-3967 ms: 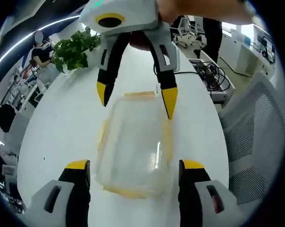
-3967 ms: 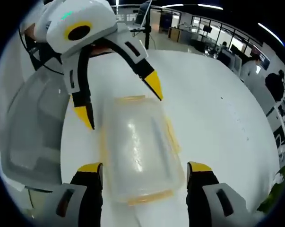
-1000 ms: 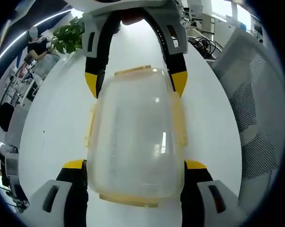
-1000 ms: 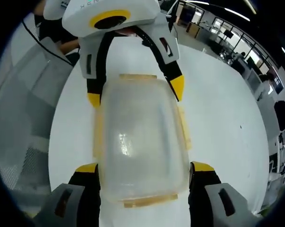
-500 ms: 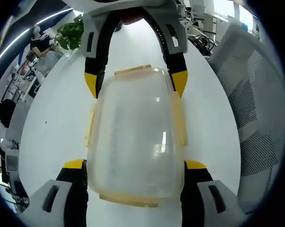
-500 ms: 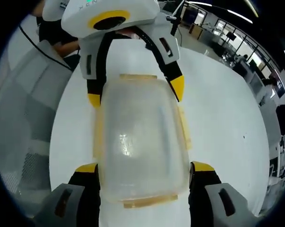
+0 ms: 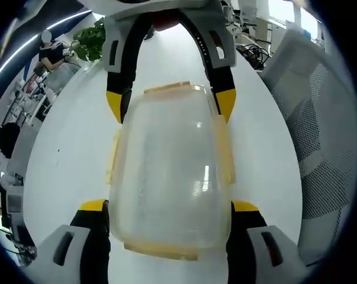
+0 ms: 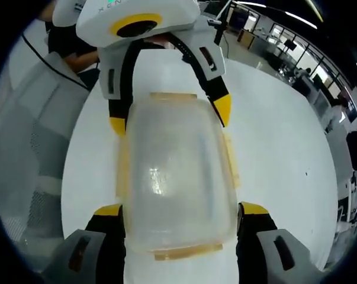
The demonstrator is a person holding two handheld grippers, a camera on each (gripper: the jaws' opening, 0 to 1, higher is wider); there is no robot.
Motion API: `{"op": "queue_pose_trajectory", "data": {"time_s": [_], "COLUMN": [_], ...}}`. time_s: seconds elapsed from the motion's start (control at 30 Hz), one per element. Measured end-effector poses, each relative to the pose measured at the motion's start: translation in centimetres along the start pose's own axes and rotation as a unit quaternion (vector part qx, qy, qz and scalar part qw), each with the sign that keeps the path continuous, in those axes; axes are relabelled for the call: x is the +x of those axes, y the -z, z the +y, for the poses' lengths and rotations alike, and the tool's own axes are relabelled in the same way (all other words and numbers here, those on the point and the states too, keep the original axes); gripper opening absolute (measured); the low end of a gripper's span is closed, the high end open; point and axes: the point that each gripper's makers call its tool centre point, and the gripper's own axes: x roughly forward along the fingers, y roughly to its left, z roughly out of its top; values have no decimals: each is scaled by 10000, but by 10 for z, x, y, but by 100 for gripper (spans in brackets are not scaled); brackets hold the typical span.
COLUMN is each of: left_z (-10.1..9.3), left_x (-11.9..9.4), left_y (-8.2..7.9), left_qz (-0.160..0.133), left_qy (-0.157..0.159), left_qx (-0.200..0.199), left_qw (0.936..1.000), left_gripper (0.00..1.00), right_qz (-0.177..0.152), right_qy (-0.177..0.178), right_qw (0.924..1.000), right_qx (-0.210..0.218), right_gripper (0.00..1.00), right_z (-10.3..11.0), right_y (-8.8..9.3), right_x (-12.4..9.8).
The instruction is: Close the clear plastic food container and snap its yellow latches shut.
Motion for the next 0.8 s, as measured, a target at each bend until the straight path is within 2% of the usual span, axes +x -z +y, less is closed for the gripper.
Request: {"op": "queue_pose_trajectory", "data": {"time_s": [0.8], "left_z": [31], "left_x": [10], "left_y": [-4], "left_qz": [-27], "left_qy": [5], "left_qx": [69], "left_qw": [10000], "left_gripper": [82], "right_qz": [100], "right_qy": [68], "right_qw": [9999], "right_qx": [15], "right_gripper": [77], "right_z": [-32], "right_y": [6], "right_x": [2]}}
